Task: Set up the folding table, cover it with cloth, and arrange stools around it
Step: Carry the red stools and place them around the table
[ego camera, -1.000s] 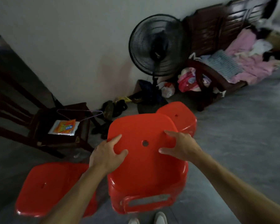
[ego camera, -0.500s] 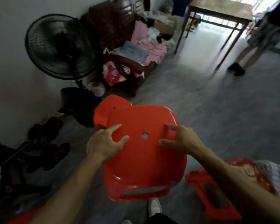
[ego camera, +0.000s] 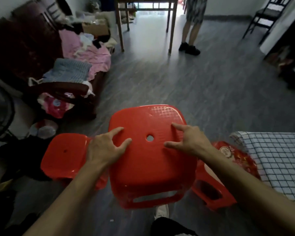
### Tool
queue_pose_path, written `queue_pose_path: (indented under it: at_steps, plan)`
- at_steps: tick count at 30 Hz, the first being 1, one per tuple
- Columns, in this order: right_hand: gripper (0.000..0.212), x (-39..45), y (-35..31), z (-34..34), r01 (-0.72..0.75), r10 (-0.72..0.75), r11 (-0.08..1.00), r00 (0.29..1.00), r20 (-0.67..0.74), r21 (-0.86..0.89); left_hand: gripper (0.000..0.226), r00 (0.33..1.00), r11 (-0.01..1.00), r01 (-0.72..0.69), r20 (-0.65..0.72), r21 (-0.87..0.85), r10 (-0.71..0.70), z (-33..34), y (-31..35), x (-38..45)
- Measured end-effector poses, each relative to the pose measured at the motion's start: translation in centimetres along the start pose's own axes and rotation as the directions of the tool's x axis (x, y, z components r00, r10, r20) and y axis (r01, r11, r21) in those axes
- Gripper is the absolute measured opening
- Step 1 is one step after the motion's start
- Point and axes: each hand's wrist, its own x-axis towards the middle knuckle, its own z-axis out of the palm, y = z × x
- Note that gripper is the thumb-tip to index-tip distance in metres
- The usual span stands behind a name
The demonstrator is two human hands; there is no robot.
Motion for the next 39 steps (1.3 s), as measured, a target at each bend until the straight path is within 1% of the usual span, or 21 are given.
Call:
queue_pose_path:
  at_steps: [5, 13, 19, 23, 26, 30, 34, 39]
  plan:
    - [0.108, 4.8, 4.0, -3.8, -0.095, 0.097, 0.994, 0.995, -0.039, 0.060, 0.060, 0.995, 0.995, -0.098, 0.025, 0.004, 0.098, 0.5, 6.0, 7.4]
    - [0.112, 13.3, 7.7, -7.5, -0.267, 0.285, 0.955, 0.948, -0.144, 0.131, 0.064, 0.964, 0.968, -0.252, 0.091, 0.000, 0.251, 1.9, 13.2, 19.7]
    - [0.118, 21.5, 9.6, -10.4, -0.381, 0.407, 0.909, 0.898, -0.168, 0.167, 0.065, 0.913, 0.927, -0.373, 0.165, -0.035, 0.373, 3.8, 17.5, 30.9]
    - [0.115, 25.5, 10.1, -13.6, -0.465, 0.506, 0.856, 0.842, -0.184, 0.227, 0.066, 0.858, 0.885, -0.462, 0.219, -0.068, 0.465, 3.9, 21.1, 38.1]
    - [0.115, 27.9, 11.4, -15.8, -0.502, 0.567, 0.815, 0.794, -0.220, 0.290, 0.068, 0.799, 0.831, -0.552, 0.242, -0.066, 0.550, 4.2, 25.0, 42.9]
    - [0.115, 30.2, 14.0, -18.0, -0.574, 0.671, 0.735, 0.695, -0.260, 0.362, 0.077, 0.731, 0.773, -0.631, 0.281, -0.070, 0.622, 5.8, 31.0, 47.7]
    - [0.111, 33.0, 18.5, -20.1, -0.612, 0.739, 0.665, 0.620, -0.264, 0.428, 0.072, 0.646, 0.693, -0.717, 0.303, -0.077, 0.701, 8.2, 37.6, 51.8]
    - [0.110, 37.7, 26.0, -23.2, -0.614, 0.787, 0.604, 0.561, -0.257, 0.508, 0.069, 0.601, 0.644, -0.761, 0.289, -0.076, 0.745, 12.5, 46.5, 55.9]
